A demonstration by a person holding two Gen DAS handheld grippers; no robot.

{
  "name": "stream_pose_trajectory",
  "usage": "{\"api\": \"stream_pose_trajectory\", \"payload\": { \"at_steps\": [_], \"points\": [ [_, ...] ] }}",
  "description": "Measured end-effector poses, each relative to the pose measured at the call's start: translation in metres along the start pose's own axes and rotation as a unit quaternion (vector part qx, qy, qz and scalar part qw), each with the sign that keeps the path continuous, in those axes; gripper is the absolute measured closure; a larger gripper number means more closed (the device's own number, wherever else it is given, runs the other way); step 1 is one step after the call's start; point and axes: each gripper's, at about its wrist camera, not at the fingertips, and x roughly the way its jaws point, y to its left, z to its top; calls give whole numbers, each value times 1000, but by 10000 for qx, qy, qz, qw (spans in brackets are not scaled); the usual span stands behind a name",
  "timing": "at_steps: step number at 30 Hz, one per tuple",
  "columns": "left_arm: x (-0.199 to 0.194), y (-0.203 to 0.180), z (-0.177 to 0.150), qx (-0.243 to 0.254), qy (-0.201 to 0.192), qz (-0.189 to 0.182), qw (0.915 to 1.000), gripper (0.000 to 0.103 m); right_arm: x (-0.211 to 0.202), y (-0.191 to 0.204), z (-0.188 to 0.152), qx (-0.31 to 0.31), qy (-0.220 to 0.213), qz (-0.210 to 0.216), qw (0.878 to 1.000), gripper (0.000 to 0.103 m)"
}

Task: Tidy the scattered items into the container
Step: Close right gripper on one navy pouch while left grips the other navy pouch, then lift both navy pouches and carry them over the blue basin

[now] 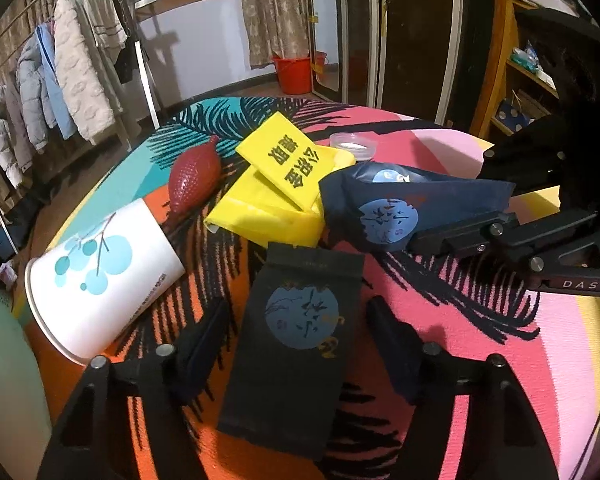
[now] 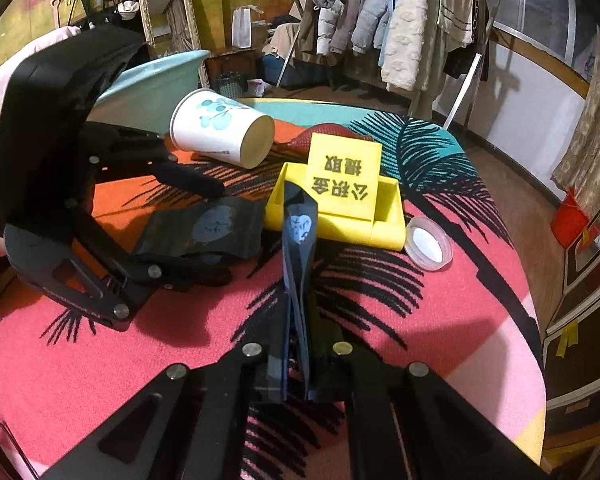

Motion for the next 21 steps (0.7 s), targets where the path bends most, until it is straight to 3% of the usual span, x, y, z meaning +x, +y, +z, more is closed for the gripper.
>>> {"api": "stream_pose_trajectory", "payload": {
  "at_steps": [2,10,21],
  "points": [
    [1,-1,2,5,7,-24,10000,41,-1,-1,1,17,-35,11,10000,98],
    [2,5,2,-130,65,-235,9996,43,-4,-2,1,69,-143,60,9999,98],
    [-4,6,-3,-131,-32,-61,9999,44,-9,-4,1,77,-222,56,9997,98]
  ]
}}
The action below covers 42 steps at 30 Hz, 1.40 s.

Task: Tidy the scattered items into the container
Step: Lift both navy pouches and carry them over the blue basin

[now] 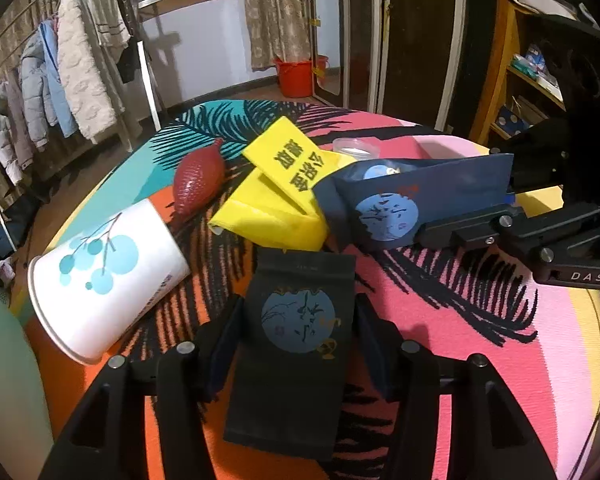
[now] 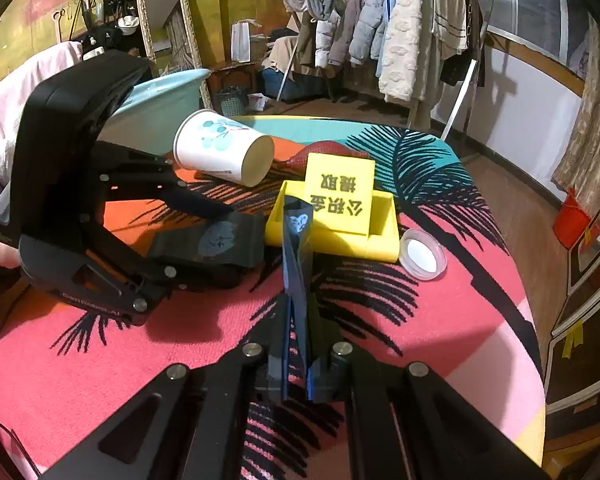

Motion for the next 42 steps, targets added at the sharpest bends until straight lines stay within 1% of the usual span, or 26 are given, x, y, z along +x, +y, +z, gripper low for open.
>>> {"api": "stream_pose_trajectory", "payload": {
  "at_steps": [4,10,18,22,28,31,34,39,42],
  "points": [
    [-6,7,-2,-103,-83,22,9999,44,-1,0,1,4,-12,-17,10000,98],
    [-16,12,-4,-119,-160,69,9998,44,-4,2,4,13,-88,-18,10000,98],
    [-13,13,-6,-152,-133,52,9998,44,-4,5,6,7,-133,-26,9999,99],
    [-16,12,-6,-167,-188,40,9997,44,-9,5,6,49,-274,-80,9996,100],
    [-23,14,-5,-202,-296,128,9993,44,-14,6,8,25,-340,-125,9993,102],
    [-28,15,-5,-206,-388,188,9989,44,-20,7,10,39,-505,-180,9986,102],
    [-32,17,-5,-204,-398,189,9988,44,-22,9,12,21,-525,-193,9984,102],
    [-50,22,-6,-230,-510,301,9980,44,-31,16,19,-9,-618,-148,9980,102],
    [-71,30,-9,-302,-640,445,9965,44,-40,26,31,-55,-753,-93,9971,102]
  ]
}}
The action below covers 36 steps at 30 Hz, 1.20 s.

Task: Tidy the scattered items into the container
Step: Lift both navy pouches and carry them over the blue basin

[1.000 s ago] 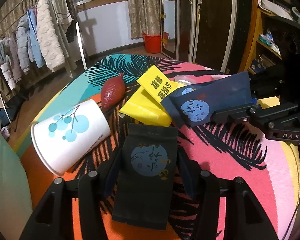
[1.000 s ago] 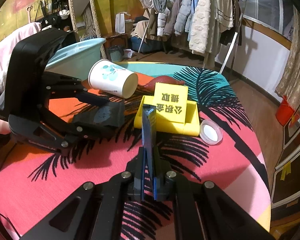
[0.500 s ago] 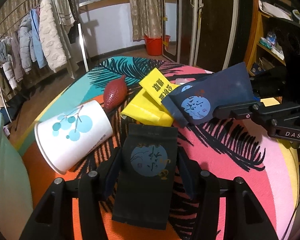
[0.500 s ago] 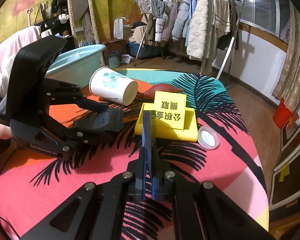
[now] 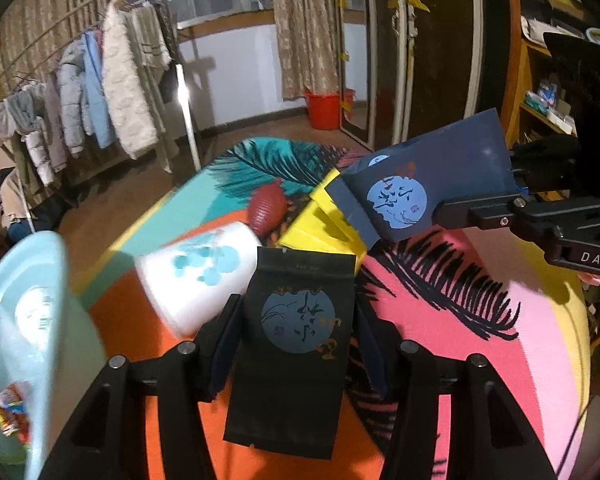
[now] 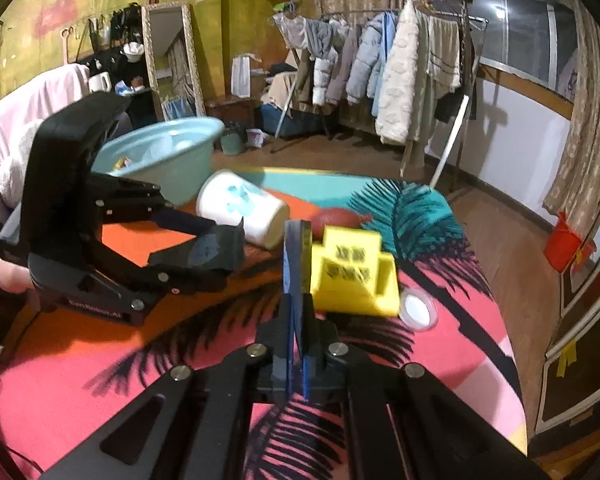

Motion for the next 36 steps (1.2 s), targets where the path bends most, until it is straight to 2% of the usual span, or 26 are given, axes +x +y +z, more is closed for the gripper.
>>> {"api": "stream_pose_trajectory", "payload": {
  "at_steps": [6,12,18,21,24,28,31,36],
  "points": [
    [-48,30,-2,-264,-264,370,9986,44,-13,33,40,-116,-344,197,9991,102],
    [-95,73,-11,-639,-494,904,9926,44,-13,81,89,-295,-673,542,9958,102],
    [-128,118,-24,-951,-624,1398,9836,44,6,123,132,-350,-792,892,9922,102],
    [-139,147,-37,-1244,-645,1680,9758,44,22,139,148,-305,-794,1050,9908,102],
    [-145,174,-48,-1481,-623,1928,9680,44,47,154,165,-172,-747,1246,9892,102],
    [-141,199,-61,-1719,-571,2032,9622,44,91,174,179,33,-496,1427,9885,102],
    [-133,211,-68,-1837,-522,1983,9614,44,122,184,182,172,-207,1459,9889,102],
    [-119,218,-73,-1898,-428,1949,9613,44,151,201,178,-65,109,1327,9911,102]
  ]
}}
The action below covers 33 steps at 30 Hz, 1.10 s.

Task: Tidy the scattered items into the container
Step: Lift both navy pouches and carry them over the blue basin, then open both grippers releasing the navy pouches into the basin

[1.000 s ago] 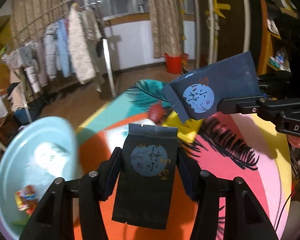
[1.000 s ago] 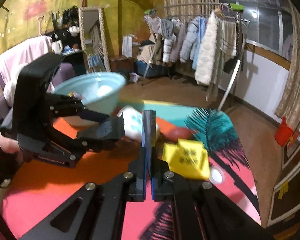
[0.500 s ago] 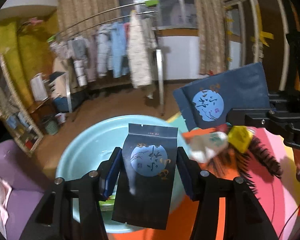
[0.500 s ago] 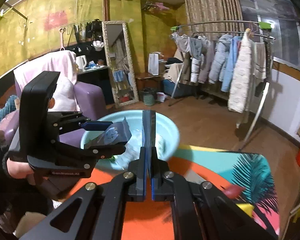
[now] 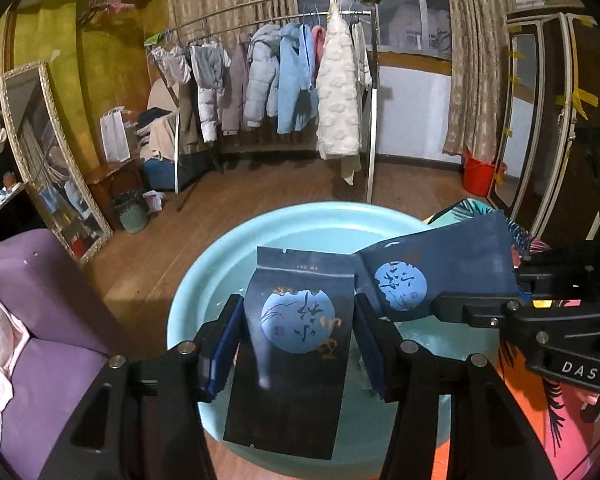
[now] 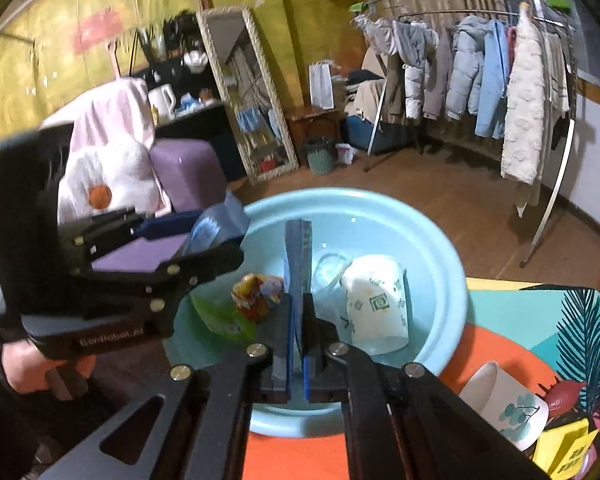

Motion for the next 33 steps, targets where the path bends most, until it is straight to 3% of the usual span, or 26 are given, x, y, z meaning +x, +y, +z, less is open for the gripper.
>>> {"api": "stream_pose_trajectory", "payload": {
  "at_steps": [7,12,14,16,17,19,24,26,27,29,30,31,33],
  "points": [
    [12,-1,-6,-143,172,19,9997,43,22,3,-7,-199,471,-456,9976,101],
    [14,-6,-9,-159,197,55,9997,42,26,-1,-11,-110,512,-407,9978,100],
    [12,-9,-9,-95,214,74,9997,28,26,-3,-13,-113,521,-453,9975,97],
    [10,-12,-9,-52,151,146,9998,17,26,-4,-15,-98,606,-398,9973,85],
    [10,-11,-8,-61,130,152,9998,16,25,-5,-15,-70,620,-341,9975,80],
    [10,-10,-8,-122,124,145,9997,16,21,-9,-17,-35,574,-355,9977,58],
    [6,-13,-8,-57,112,215,9997,13,11,-12,-21,-76,461,-485,9977,48],
    [1,-15,-7,-34,65,291,9995,0,3,-13,-23,-130,384,-565,9976,46],
    [-1,-15,-6,-37,55,297,9995,0,-1,-15,-23,-113,336,-590,9976,43],
    [-4,-18,-6,-20,37,296,9996,0,-12,-21,-24,-55,233,-642,9976,28],
    [-5,-19,-6,8,35,331,9994,0,-17,-22,-24,-59,181,-658,9977,13],
    [-7,-21,-6,42,22,392,9992,0,-23,-24,-24,-70,126,-656,9977,8],
    [-12,-24,-4,65,-34,448,9990,0,-34,-26,-23,-13,33,-668,9978,8]
  ]
}}
